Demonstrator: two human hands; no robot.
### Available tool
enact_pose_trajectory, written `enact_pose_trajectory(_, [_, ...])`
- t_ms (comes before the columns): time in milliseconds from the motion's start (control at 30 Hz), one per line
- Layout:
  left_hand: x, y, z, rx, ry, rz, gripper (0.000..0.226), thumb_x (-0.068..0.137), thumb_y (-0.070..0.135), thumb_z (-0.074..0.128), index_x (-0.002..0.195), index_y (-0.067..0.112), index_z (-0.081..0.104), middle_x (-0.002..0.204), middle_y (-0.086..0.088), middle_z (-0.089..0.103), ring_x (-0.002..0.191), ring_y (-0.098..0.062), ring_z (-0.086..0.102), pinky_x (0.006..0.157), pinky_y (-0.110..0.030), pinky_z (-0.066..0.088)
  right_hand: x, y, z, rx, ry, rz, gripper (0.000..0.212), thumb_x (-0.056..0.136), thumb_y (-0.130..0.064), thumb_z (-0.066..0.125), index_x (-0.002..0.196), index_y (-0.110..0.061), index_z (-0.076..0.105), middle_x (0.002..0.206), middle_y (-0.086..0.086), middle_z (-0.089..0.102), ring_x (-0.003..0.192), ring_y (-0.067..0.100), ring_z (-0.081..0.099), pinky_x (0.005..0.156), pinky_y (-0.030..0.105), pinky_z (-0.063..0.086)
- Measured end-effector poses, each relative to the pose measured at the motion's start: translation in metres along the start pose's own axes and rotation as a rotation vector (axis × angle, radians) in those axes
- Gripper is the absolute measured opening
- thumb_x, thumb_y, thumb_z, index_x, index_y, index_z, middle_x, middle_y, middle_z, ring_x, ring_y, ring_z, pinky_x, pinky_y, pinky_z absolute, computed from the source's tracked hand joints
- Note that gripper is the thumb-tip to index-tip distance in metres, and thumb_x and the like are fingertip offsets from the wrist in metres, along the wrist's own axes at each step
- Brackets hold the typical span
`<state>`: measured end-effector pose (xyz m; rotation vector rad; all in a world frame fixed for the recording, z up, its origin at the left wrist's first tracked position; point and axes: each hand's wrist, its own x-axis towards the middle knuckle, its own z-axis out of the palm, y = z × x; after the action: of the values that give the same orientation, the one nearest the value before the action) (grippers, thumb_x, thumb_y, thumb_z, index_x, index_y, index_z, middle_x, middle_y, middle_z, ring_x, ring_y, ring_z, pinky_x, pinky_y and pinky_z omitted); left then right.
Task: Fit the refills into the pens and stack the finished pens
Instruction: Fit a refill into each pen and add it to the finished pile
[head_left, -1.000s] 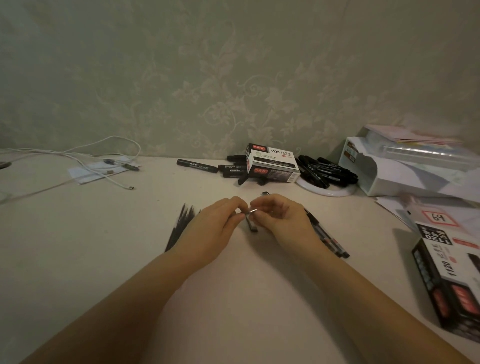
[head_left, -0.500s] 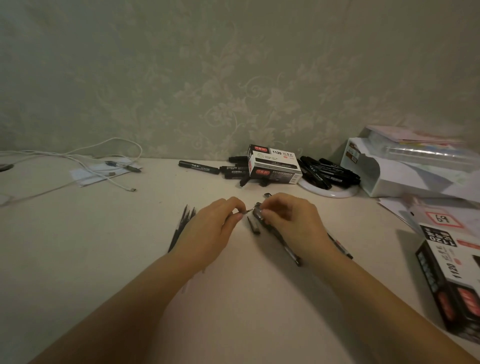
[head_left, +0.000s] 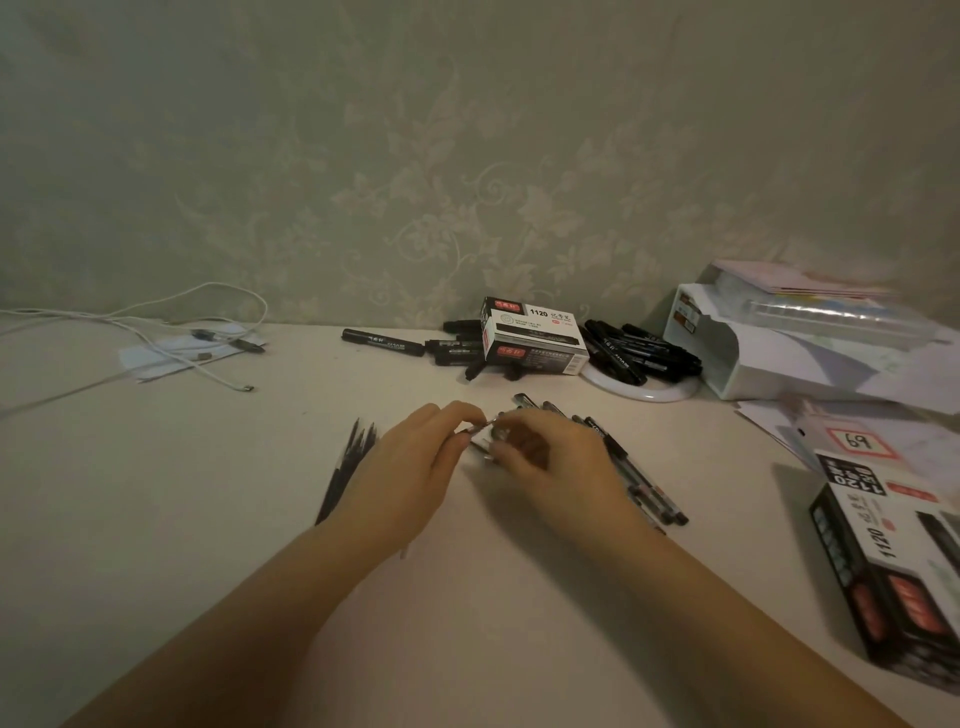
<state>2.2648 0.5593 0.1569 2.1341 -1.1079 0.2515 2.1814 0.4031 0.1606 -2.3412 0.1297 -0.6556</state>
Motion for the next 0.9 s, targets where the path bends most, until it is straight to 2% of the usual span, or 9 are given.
enact_pose_trajectory(67, [0.000,0.003,0.001,-0.042,0.028,0.021,0.026,0.101,0.026,0.041,0.123,0.031,0.054,0.104,0.006,0.059,0.090,-0.010,0.056,0.079,-0.037,0.050,0.001,-0.001,-0.001,0.355,0.041,0.208,0.010,0.091,-0.023,0.069,0.100,-0.023,0.075,0.090,-0.008,0.076,0.084,0.004,0.070,0.072,0.010,0.051])
enact_pose_trajectory(167, [-0.002,0.008,0.005,-0.087,0.023,0.076,0.030,0.100,0.021,0.044,0.126,0.034,0.054,0.099,0.007,0.056,0.089,-0.006,0.055,0.078,-0.032,0.049,-0.002,-0.004,0.002,0.838,-0.052,0.436,0.012,0.089,-0.018,0.071,0.098,-0.013,0.078,0.088,0.003,0.077,0.078,0.010,0.071,0.069,0.014,0.052])
enact_pose_trajectory(267, [-0.003,0.009,0.007,-0.099,0.016,0.098,0.034,0.100,0.019,0.045,0.130,0.033,0.053,0.097,0.007,0.055,0.088,-0.006,0.054,0.078,-0.031,0.048,-0.003,-0.006,0.004,1.023,-0.040,0.524,0.013,0.087,-0.011,0.072,0.097,-0.005,0.077,0.081,0.009,0.074,0.070,0.011,0.067,0.066,0.018,0.054])
enact_pose_trajectory(400, [-0.002,0.009,0.006,-0.077,0.031,0.071,0.038,0.101,0.023,0.044,0.137,0.033,0.046,0.100,0.011,0.056,0.085,-0.001,0.054,0.075,-0.019,0.045,0.006,-0.010,-0.009,1.152,0.095,0.584,0.014,0.087,-0.009,0.070,0.099,-0.004,0.075,0.091,0.012,0.077,0.081,0.021,0.074,0.067,0.020,0.058])
enact_pose_trajectory(500, [-0.002,0.008,0.004,-0.031,0.033,0.010,0.037,0.099,0.027,0.045,0.136,0.032,0.045,0.094,0.016,0.053,0.074,0.007,0.051,0.064,-0.010,0.037,0.016,-0.004,-0.032,1.082,0.309,0.582,0.012,0.093,-0.013,0.063,0.103,-0.011,0.068,0.094,0.008,0.077,0.086,0.019,0.075,0.069,0.022,0.060])
enact_pose_trajectory(633, [-0.003,0.002,0.000,0.080,0.046,-0.114,0.028,0.097,0.030,0.051,0.125,0.028,0.054,0.103,0.013,0.057,0.077,0.002,0.051,0.075,-0.016,0.038,0.023,0.022,-0.066,0.662,0.508,0.474,0.008,0.096,-0.017,0.060,0.093,-0.022,0.067,0.086,-0.002,0.073,0.075,0.010,0.072,0.062,0.018,0.056])
enact_pose_trajectory(733, [-0.002,-0.002,-0.006,0.176,0.118,-0.241,0.006,0.091,0.030,0.060,0.094,0.025,0.061,0.090,0.006,0.066,0.076,-0.008,0.057,0.067,-0.024,0.041,0.022,0.050,-0.075,0.135,0.363,0.417,0.008,0.093,-0.021,0.066,0.095,-0.025,0.072,0.084,-0.009,0.069,0.076,0.006,0.065,0.070,0.019,0.051])
enact_pose_trajectory(833, [-0.002,-0.008,-0.013,0.265,0.127,-0.335,0.018,0.086,0.032,0.064,0.074,0.023,0.055,0.068,0.006,0.057,0.062,-0.010,0.052,0.053,-0.025,0.036,0.019,0.069,-0.070,-0.120,0.240,0.427,0.011,0.090,-0.019,0.071,0.099,-0.016,0.076,0.087,-0.005,0.070,0.076,0.002,0.059,0.068,0.014,0.042])
enact_pose_trajectory(900, [-0.004,-0.013,-0.017,0.299,0.104,-0.385,0.024,0.084,0.033,0.065,0.068,0.020,0.052,0.064,0.005,0.055,0.059,-0.011,0.052,0.050,-0.024,0.037,0.018,0.074,-0.064,-0.200,0.189,0.448,0.011,0.090,-0.016,0.071,0.097,-0.013,0.077,0.093,0.003,0.074,0.080,0.012,0.064,0.075,0.021,0.048])
